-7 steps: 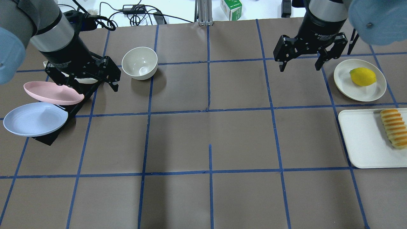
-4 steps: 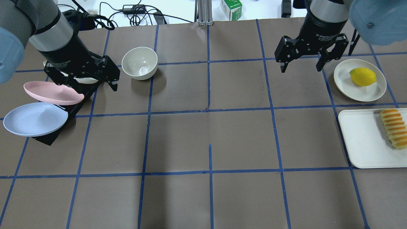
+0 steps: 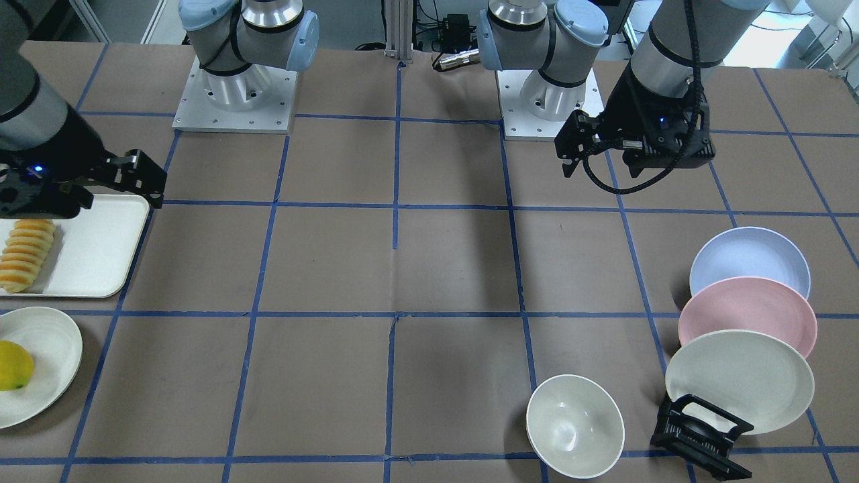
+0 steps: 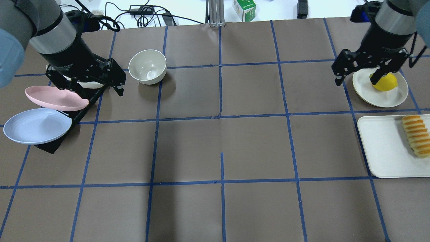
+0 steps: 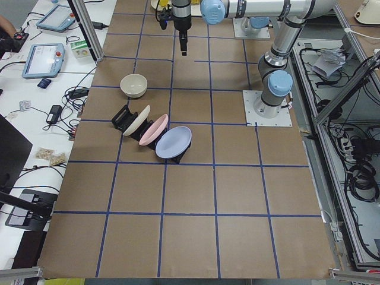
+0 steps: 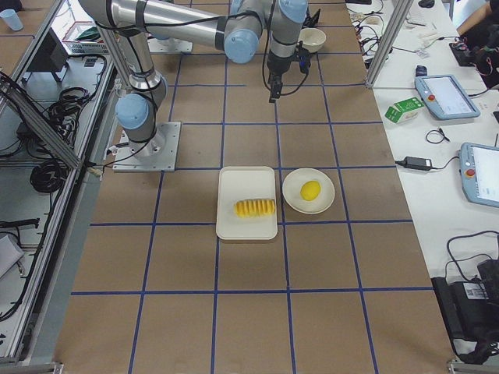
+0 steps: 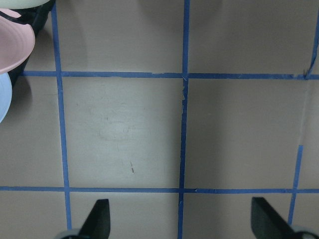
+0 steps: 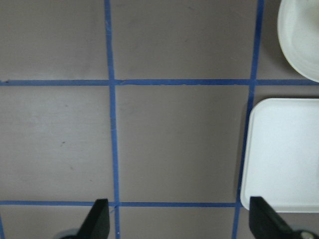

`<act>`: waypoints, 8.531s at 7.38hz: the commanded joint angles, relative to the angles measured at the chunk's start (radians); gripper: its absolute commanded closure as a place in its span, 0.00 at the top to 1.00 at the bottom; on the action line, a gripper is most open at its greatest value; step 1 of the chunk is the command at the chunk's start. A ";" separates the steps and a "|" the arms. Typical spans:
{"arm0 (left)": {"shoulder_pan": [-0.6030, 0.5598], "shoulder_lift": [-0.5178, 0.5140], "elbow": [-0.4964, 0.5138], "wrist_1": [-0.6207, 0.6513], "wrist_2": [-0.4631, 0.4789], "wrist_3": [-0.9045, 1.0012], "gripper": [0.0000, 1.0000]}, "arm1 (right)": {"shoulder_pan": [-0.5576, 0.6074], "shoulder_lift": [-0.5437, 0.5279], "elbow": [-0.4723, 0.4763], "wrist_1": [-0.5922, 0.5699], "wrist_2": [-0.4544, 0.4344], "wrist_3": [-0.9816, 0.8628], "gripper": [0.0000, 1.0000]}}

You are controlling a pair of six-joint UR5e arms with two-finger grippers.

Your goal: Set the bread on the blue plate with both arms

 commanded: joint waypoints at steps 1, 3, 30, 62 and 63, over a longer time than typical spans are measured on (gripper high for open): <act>0.093 -0.002 0.011 0.005 0.006 0.002 1.00 | -0.207 0.023 0.037 -0.066 -0.003 -0.154 1.00; 0.279 -0.005 0.021 0.010 0.026 0.008 1.00 | -0.350 0.117 0.040 -0.106 -0.020 -0.154 1.00; 0.789 -0.334 0.092 0.115 0.116 0.455 0.00 | -0.476 0.272 0.232 -0.562 -0.042 -0.573 0.38; -0.149 -0.366 -0.162 0.749 -0.267 -0.389 1.00 | 0.339 0.178 0.220 -0.604 0.170 0.367 0.39; -0.091 -0.329 -0.104 0.606 -0.235 -0.262 1.00 | 0.411 0.201 0.220 -0.657 0.170 0.415 0.41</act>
